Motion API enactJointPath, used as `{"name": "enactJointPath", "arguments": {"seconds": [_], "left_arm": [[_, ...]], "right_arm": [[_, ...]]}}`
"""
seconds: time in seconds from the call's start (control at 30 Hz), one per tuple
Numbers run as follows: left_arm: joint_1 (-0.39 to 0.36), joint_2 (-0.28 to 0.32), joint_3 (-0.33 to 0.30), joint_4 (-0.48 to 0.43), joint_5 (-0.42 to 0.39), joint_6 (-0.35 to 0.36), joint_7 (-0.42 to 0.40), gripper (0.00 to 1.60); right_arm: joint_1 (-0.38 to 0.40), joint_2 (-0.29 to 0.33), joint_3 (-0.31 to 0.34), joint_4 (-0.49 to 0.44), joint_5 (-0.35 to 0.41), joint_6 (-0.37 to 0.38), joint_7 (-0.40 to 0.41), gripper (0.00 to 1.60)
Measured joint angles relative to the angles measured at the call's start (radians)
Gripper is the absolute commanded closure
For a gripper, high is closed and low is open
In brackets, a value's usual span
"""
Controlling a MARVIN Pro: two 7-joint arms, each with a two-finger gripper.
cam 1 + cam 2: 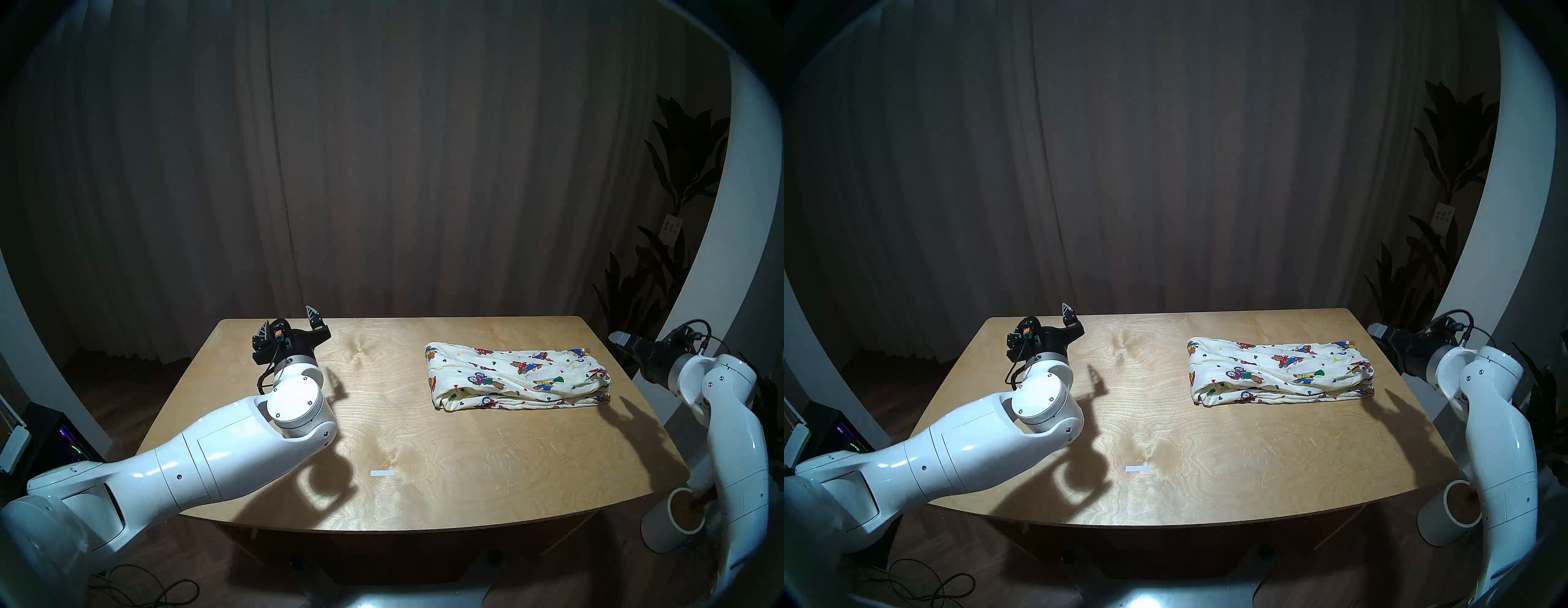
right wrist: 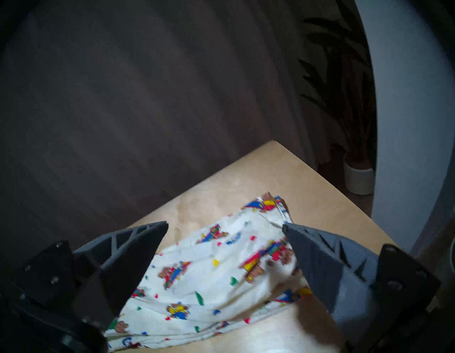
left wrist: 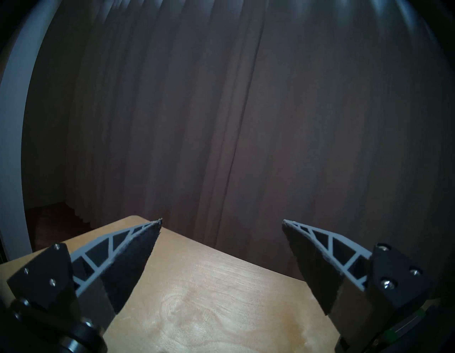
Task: Fold the pants in half lengthwise, then in half again, and set them down flat
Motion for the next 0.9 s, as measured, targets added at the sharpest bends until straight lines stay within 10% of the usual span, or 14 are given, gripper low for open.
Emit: {"name": "enactJointPath", "arguments": {"seconds": [0.9], "left_arm": [[0.011,0.261,0.027,0.037,0.037,-0.131,-0.335,0.00]], "right_arm": [[0.102,-0.069,-0.431,-0.165,-0.308,-0.177,-0.105,0.00]]}}
